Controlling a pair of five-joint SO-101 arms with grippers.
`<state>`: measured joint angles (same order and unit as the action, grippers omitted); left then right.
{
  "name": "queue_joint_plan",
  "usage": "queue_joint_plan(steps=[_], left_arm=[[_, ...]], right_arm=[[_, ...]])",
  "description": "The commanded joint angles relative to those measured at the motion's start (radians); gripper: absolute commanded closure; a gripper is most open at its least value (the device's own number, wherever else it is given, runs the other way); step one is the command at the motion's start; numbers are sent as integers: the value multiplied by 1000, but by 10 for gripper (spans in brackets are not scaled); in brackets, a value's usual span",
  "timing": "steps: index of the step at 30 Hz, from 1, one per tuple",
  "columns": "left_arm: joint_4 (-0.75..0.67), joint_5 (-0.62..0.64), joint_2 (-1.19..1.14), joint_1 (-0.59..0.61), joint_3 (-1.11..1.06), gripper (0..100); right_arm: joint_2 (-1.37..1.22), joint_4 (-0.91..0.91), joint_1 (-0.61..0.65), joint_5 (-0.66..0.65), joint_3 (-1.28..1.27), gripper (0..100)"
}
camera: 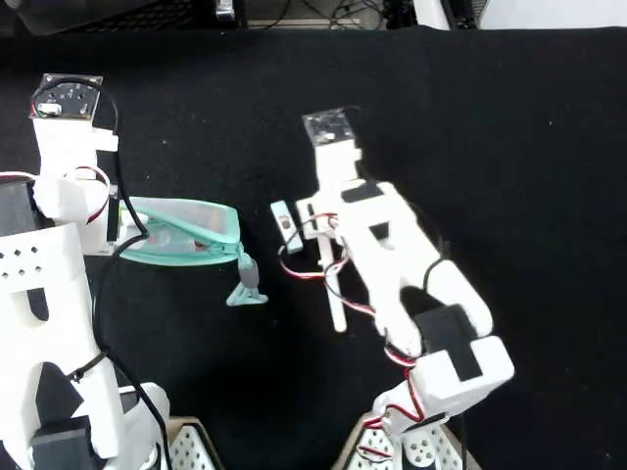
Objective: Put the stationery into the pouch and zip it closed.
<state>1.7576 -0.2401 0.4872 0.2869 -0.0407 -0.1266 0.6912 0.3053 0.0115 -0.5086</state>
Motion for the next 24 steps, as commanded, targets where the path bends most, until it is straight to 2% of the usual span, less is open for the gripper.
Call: queue_joint_plan(steps=[1, 8, 15, 17, 19, 24], left_arm=[[0, 5, 8, -13, 8, 970], [0, 3, 8, -13, 8, 970], [0, 3, 8, -13, 8, 970], [0, 3, 8, -13, 8, 970], [0, 3, 8, -13, 8, 970], [0, 3, 8, -12, 8, 970]], right_arm=[[-5, 11, 38, 6, 67, 821], [-134, 23, 17, 12, 139, 822], [-271, 212, -2, 6, 337, 825], [-305, 255, -2, 5, 377, 880], [-320, 284, -2, 5, 409, 986], [-311, 310, -3, 3, 417, 986]])
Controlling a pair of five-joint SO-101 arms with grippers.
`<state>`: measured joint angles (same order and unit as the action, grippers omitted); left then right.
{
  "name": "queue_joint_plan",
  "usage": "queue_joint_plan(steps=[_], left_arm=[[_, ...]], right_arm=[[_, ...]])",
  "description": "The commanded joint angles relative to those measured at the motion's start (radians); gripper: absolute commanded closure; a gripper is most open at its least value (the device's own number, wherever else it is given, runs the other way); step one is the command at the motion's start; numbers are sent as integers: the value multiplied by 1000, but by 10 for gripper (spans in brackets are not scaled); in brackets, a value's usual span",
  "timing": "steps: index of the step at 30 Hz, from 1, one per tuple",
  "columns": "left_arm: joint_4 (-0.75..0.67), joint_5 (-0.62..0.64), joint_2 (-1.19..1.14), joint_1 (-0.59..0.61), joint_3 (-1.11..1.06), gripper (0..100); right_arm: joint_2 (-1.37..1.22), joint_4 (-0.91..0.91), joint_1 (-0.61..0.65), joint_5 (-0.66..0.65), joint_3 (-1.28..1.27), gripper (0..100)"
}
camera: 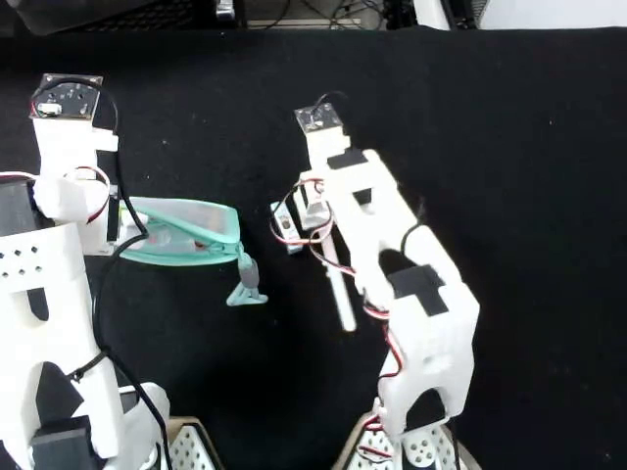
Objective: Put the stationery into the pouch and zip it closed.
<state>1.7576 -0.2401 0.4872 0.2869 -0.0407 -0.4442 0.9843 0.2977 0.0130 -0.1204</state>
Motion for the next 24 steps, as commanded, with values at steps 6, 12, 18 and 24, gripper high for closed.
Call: queue_joint_plan(steps=[6, 12, 18, 24], left_arm=[[0, 5, 8, -13, 8, 970], [0, 5, 8, -13, 8, 970], [0, 6, 8, -13, 8, 970], [0, 6, 8, -13, 8, 970]], right_arm=[[216, 18, 6, -14, -77, 986], [699, 15, 6, -26, -282, 986], [1219, 9, 29, -26, -423, 986], [1586, -51, 152, -25, -449, 986]])
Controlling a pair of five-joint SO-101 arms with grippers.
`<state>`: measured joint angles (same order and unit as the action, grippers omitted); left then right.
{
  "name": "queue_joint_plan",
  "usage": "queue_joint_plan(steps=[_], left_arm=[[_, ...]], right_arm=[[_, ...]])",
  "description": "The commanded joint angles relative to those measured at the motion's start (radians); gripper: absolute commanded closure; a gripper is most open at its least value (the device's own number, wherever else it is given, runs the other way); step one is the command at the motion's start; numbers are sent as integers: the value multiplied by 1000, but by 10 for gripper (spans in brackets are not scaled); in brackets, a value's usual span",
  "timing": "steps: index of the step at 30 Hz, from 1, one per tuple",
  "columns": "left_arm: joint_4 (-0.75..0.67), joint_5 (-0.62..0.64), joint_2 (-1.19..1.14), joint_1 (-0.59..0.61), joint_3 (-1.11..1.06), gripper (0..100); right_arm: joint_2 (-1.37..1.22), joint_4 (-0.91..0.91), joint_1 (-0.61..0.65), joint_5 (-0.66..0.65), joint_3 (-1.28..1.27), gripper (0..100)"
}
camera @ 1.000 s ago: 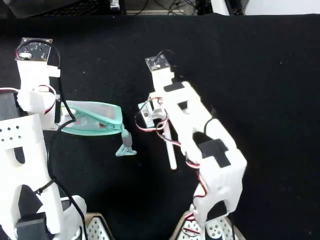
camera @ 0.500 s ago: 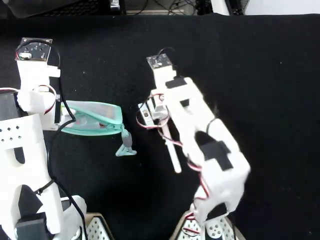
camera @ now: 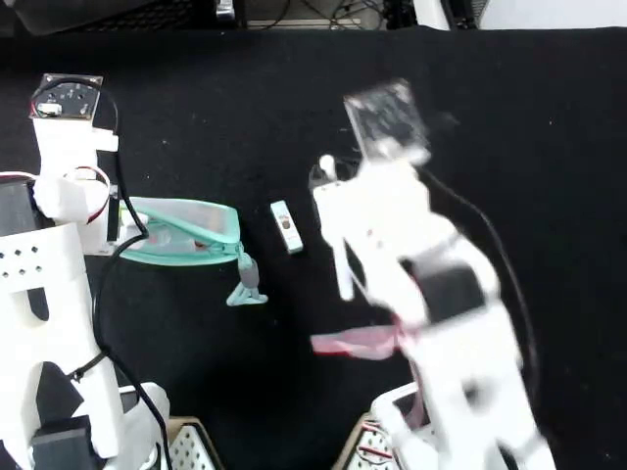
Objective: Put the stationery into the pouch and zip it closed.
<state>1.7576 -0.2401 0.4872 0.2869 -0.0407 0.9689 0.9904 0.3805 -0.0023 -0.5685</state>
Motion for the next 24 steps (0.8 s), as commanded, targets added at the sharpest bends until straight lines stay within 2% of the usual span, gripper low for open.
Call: queue_joint_plan(steps=[1, 7, 11, 15, 19, 24], left_arm=[[0, 6, 8, -13, 8, 970], [0, 6, 8, -13, 8, 970], [0, 6, 9, -13, 8, 970], [0, 6, 11, -13, 8, 970], [0, 6, 9, -13, 8, 970], [0, 6, 9, -13, 8, 970]], right_arm=[[219, -86, 104, -9, -1, 986], [418, -324, 405, -9, -130, 986], [476, -571, 555, -41, -302, 986], [475, -873, 621, -224, -473, 986], [427, -1114, 637, -393, -581, 986], [317, -1260, 637, -425, -558, 986]])
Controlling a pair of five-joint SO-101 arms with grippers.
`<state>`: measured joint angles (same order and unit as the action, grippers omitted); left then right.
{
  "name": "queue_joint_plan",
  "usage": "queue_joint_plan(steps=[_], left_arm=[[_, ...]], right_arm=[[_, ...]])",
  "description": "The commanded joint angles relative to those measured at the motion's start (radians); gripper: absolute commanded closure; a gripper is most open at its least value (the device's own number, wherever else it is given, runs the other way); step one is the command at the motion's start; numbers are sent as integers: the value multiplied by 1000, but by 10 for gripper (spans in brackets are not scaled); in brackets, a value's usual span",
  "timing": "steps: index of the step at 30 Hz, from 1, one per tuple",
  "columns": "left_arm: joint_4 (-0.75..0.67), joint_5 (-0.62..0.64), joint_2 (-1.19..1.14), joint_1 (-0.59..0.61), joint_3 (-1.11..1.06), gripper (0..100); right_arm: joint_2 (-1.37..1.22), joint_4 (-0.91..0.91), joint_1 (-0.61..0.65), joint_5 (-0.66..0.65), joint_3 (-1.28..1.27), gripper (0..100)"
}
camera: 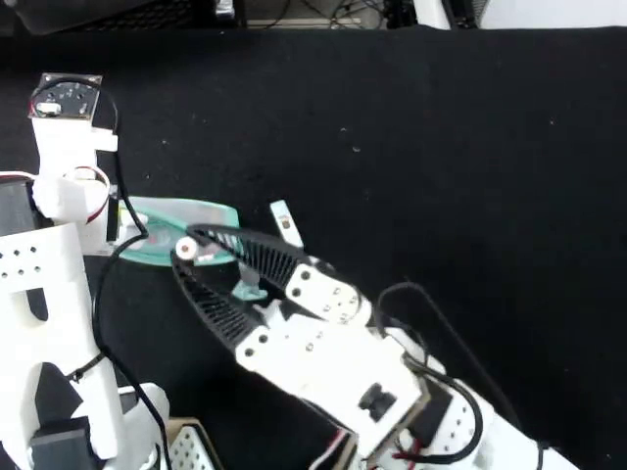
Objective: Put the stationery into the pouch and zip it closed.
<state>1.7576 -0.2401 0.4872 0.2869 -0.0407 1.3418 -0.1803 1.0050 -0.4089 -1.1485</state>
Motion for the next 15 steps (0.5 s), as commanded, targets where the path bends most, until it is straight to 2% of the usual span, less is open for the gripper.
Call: queue_joint_plan(steps=[1, 7, 11, 15], left_arm=[[0, 6, 9, -13, 8, 970], [0, 5, 9, -13, 8, 970], [0, 3, 9, -7, 8, 970], [0, 3, 14, -7, 8, 970]], right_arm=[[-81, -110, 12, -18, 39, 986], [-189, -138, 35, -17, 156, 986], [-213, -137, 106, -18, 140, 986], [-211, -138, 117, -21, 84, 986]])
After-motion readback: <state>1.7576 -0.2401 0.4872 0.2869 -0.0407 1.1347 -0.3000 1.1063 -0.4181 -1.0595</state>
